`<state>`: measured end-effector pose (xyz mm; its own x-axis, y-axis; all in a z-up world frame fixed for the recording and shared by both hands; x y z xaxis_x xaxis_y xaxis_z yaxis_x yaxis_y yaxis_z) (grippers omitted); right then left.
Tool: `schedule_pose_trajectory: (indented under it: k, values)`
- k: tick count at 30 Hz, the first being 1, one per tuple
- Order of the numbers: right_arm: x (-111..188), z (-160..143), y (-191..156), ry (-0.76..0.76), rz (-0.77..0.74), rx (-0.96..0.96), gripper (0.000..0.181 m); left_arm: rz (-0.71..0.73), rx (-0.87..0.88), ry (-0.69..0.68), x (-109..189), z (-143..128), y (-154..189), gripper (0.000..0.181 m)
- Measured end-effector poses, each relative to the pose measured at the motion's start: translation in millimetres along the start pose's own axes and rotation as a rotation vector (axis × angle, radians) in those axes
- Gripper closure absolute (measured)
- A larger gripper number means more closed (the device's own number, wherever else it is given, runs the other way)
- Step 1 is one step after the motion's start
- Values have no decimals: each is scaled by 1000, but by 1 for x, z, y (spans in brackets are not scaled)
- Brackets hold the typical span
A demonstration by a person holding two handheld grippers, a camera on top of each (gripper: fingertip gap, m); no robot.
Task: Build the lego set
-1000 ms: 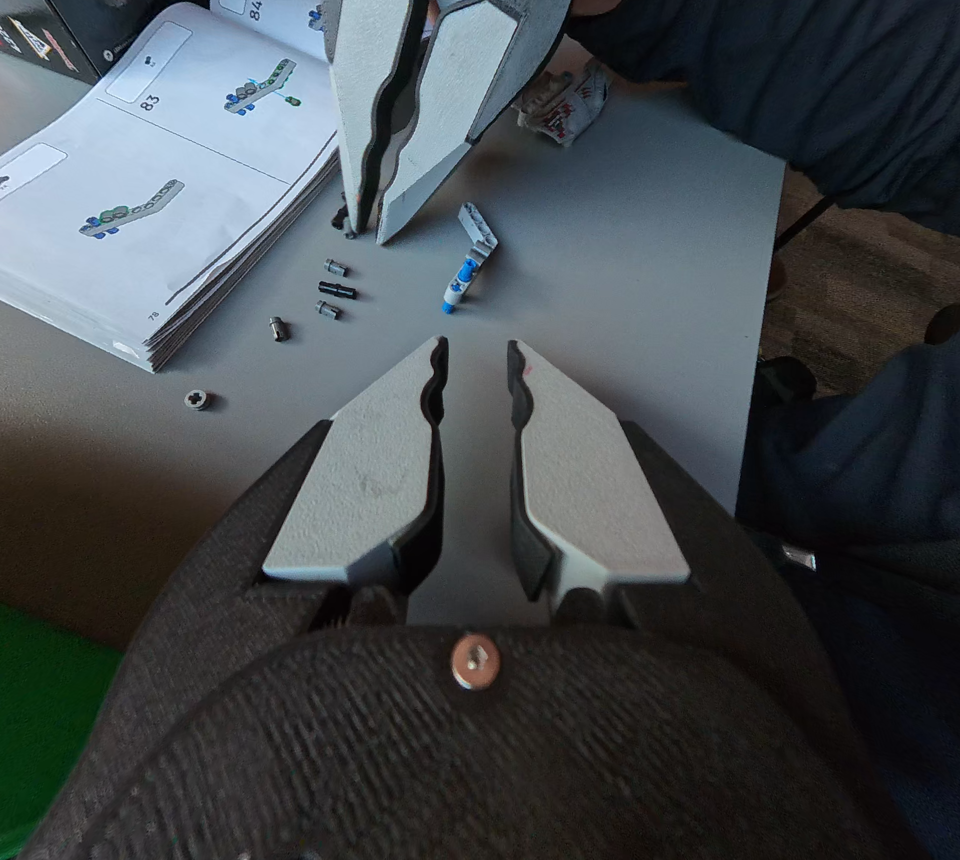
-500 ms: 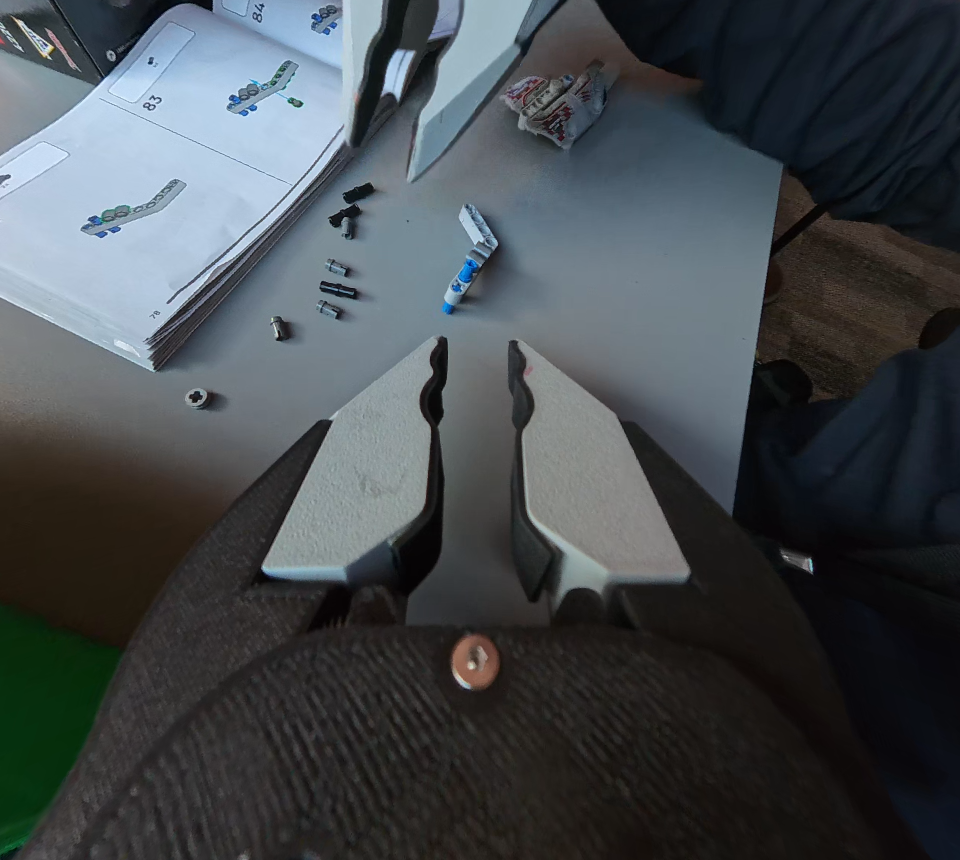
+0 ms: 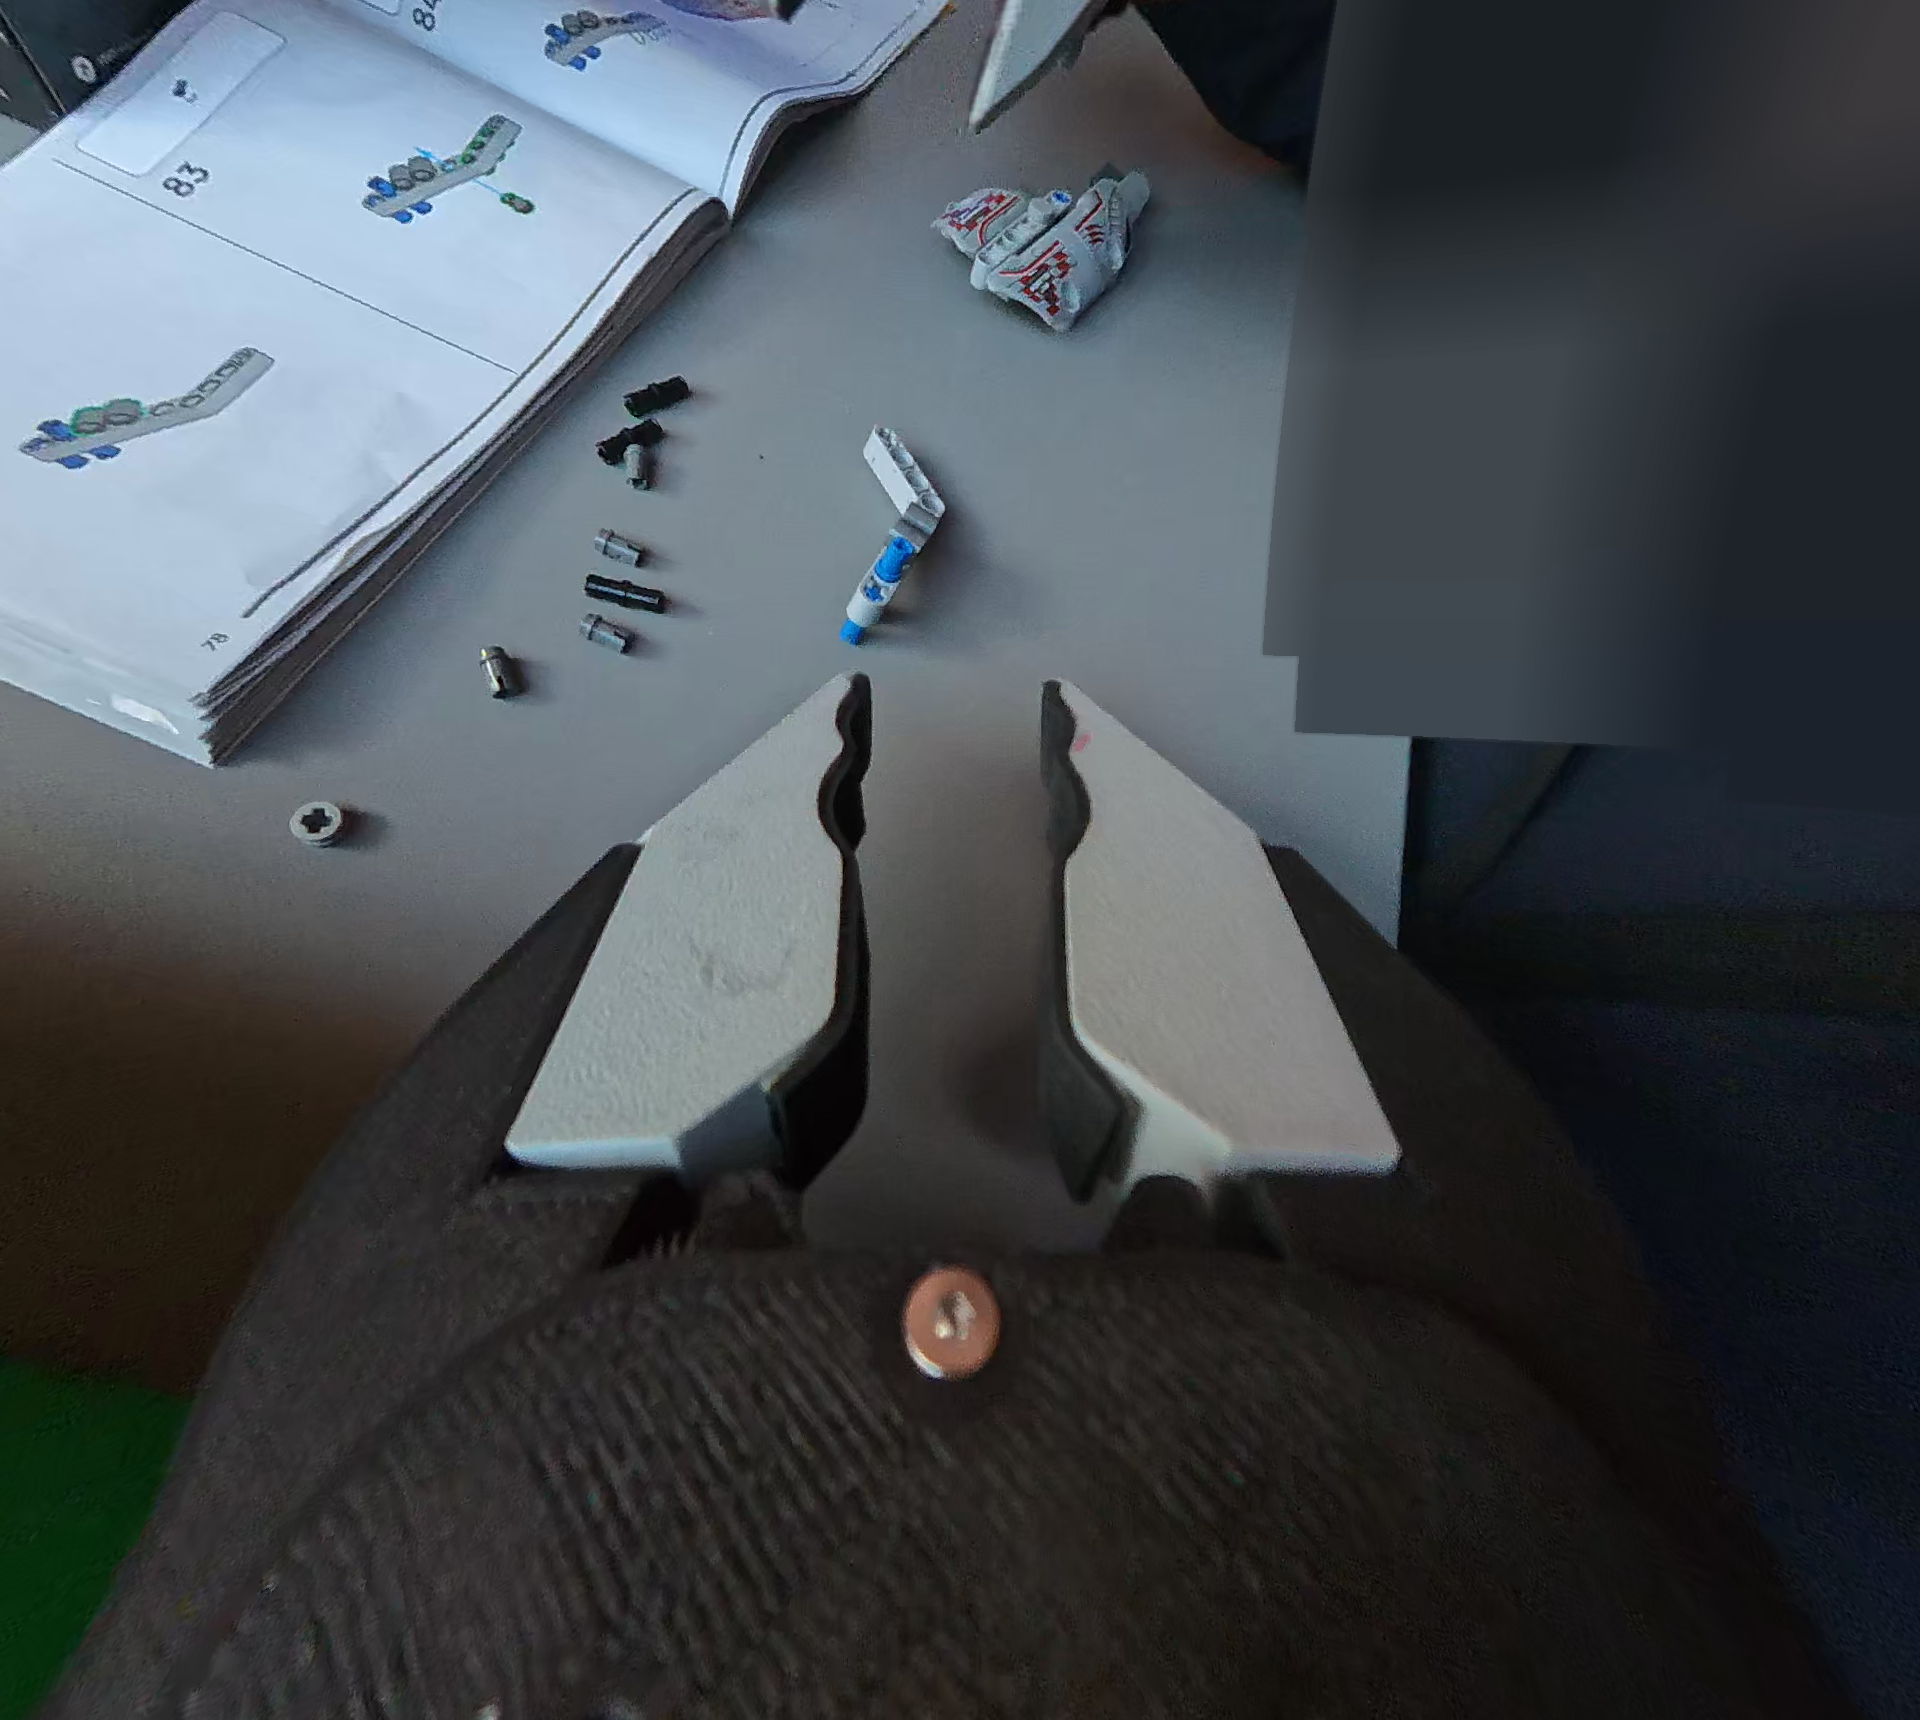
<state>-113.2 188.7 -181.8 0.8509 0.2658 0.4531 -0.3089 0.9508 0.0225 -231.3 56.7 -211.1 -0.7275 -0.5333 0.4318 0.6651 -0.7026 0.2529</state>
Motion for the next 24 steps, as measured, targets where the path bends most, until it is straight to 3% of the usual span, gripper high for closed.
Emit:
schedule_pose_trajectory:
  k: [6, 9, 13, 18, 22, 24]
  values:
    - [18, 0, 4, 127, 0, -72, 127, 21, -57, 2, -1, 2, -1, 150]
    - [21, 1, 7, 134, -31, -66, 123, 19, -67, 9, -1, 3, -1, 149]
    - [15, -3, 6, 96, -58, -38, 105, 56, -96, 21, 2, 4, -2, 149]
    - [9, -5, 5, 69, -81, -24, 112, 96, -131, 7, 4, 2, -2, 150]
    - [11, 0, 6, 98, -128, -15, 125, 218, -190, -5, 9, -2, -7, 148]
    - [13, 3, 3, 121, -126, -15, 123, 282, -220, -2, 11, -3, -11, 146]
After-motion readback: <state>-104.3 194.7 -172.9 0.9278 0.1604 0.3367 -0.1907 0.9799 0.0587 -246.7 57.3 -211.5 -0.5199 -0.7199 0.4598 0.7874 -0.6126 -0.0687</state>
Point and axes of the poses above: each gripper's, where its closed fingertips meet, x back along the fingers, z out of its top, y = z × x across the jaws, the point moved 3 cm from there along x, back along the fingers, and after that the axes turned 5 degrees about y, right-handed, at the moved point
